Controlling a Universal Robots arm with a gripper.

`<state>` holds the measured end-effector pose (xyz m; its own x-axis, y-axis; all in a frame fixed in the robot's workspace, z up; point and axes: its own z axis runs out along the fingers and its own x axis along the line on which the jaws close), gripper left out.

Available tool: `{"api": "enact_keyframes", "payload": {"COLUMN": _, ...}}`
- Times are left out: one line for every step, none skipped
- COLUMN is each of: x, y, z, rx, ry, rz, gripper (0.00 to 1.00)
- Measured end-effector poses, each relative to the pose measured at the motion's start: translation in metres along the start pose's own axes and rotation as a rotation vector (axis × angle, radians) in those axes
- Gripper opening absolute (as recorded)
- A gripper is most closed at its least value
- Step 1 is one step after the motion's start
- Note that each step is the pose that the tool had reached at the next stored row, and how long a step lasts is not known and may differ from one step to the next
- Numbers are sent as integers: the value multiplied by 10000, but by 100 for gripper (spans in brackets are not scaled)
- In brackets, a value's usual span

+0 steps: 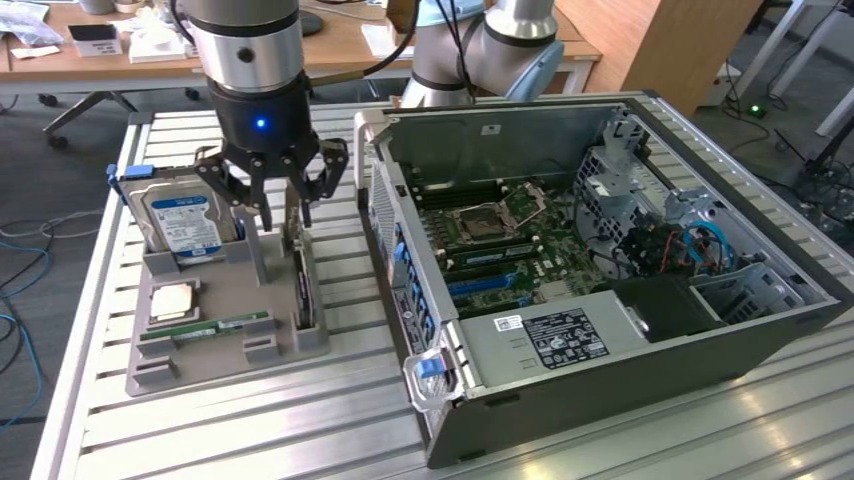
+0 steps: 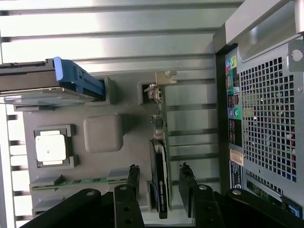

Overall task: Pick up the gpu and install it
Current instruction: 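Pick up the gpu and move the gpu toward the slot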

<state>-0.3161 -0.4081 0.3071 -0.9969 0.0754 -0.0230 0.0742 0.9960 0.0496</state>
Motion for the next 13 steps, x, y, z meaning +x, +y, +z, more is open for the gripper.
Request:
{"api": "enact_keyframes", "payload": {"x": 0, "y": 0, "z": 7, "rx": 1, "ry": 1, "rz": 0, "gripper": 47}}
{"api": "enact_keyframes", "payload": {"x": 0, "y": -1, "z": 9, "rx": 1, "ry": 2, "rz": 0, "gripper": 47}}
{"api": "enact_keyframes", "payload": {"x": 0, "y": -1, "z": 9, "rx": 2, "ry": 2, "rz": 0, "gripper": 47}}
{"api": "enact_keyframes", "payload": {"x": 0, "y": -1, "z": 9, "rx": 2, "ry": 2, "rz": 0, "gripper": 47}}
{"api": "enact_keyframes", "payload": {"x": 0, "y": -1, "z": 9, "rx": 2, "ry": 2, "rz": 0, "gripper": 47}}
{"api": "enact_keyframes", "payload": {"x": 0, "y": -1, "z": 10, "rx": 1, "ry": 1, "rz": 0, "gripper": 47}}
{"api": "enact_keyframes", "payload": {"x": 0, "y": -1, "z": 10, "rx": 0, "ry": 1, "rz": 0, "gripper": 47}}
{"api": "enact_keyframes", "payload": {"x": 0, "y": -1, "z": 10, "rx": 0, "ry": 1, "rz": 0, "gripper": 47}}
{"api": "enact_keyframes", "payload": {"x": 0, "y": 0, "z": 10, "rx": 0, "ry": 0, "rz": 0, "gripper": 47}}
{"api": "enact_keyframes", "payload": {"x": 0, "y": 0, "z": 12, "rx": 0, "ry": 0, "rz": 1, "gripper": 47}}
{"api": "enact_keyframes", "payload": {"x": 0, "y": 0, "z": 16, "rx": -2, "ry": -2, "rz": 1, "gripper": 47}}
{"api": "enact_keyframes", "payload": {"x": 0, "y": -1, "z": 23, "rx": -3, "ry": -3, "rz": 1, "gripper": 47}}
{"api": "enact_keyframes", "payload": {"x": 0, "y": -1, "z": 30, "rx": -1, "ry": -1, "rz": 1, "gripper": 47}}
